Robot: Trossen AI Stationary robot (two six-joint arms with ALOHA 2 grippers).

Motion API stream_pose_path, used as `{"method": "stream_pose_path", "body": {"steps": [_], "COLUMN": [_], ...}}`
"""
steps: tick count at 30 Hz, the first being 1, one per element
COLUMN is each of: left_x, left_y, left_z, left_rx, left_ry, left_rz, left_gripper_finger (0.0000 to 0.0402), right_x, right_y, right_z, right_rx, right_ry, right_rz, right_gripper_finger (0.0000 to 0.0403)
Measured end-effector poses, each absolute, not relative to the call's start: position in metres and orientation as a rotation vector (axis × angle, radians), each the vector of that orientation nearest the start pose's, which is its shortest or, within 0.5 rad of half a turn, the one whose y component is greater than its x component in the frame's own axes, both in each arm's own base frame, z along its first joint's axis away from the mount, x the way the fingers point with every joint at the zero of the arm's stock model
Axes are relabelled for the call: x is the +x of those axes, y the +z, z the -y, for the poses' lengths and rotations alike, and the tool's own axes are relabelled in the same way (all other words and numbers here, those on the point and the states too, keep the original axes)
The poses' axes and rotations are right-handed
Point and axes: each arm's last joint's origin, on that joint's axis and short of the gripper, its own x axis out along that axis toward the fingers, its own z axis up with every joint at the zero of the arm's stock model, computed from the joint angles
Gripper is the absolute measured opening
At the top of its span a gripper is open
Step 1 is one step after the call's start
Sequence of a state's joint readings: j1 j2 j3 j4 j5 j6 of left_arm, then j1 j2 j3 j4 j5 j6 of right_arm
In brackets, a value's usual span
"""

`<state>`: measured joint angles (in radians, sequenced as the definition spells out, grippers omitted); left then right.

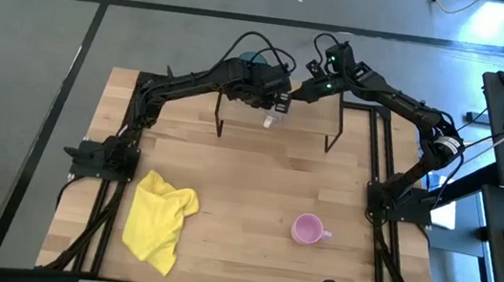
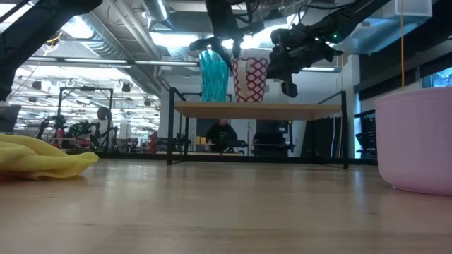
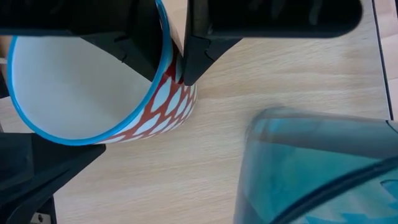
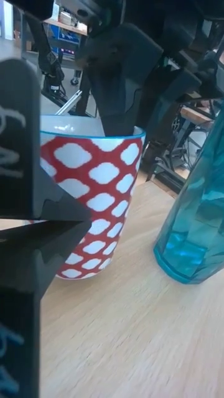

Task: Stack small to large cups/mugs on shelf
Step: Put the red cup on the shelf

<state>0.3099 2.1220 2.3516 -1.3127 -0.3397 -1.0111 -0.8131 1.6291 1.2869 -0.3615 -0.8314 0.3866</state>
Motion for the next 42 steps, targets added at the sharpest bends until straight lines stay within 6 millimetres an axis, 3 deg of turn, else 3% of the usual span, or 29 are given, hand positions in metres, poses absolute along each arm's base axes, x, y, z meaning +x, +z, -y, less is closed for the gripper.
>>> {"method": "stream_pose_path", "body": {"steps": [42], "left_x": [0.4058], "left_y": [0.3594], "left_z": [-0.141], "left_rx": [-0.819], "left_ry": [1.097], "left_rz": [-0.68], "left_gripper_finger": [0.0044], "right_x": [0.2578], "right_y": [0.2846], "right_z": [0.2419], "right_rx": [0.878], "right_ry": [-0.085], "right_rz": [-0.487], "right_gripper_finger": [0.0004]}}
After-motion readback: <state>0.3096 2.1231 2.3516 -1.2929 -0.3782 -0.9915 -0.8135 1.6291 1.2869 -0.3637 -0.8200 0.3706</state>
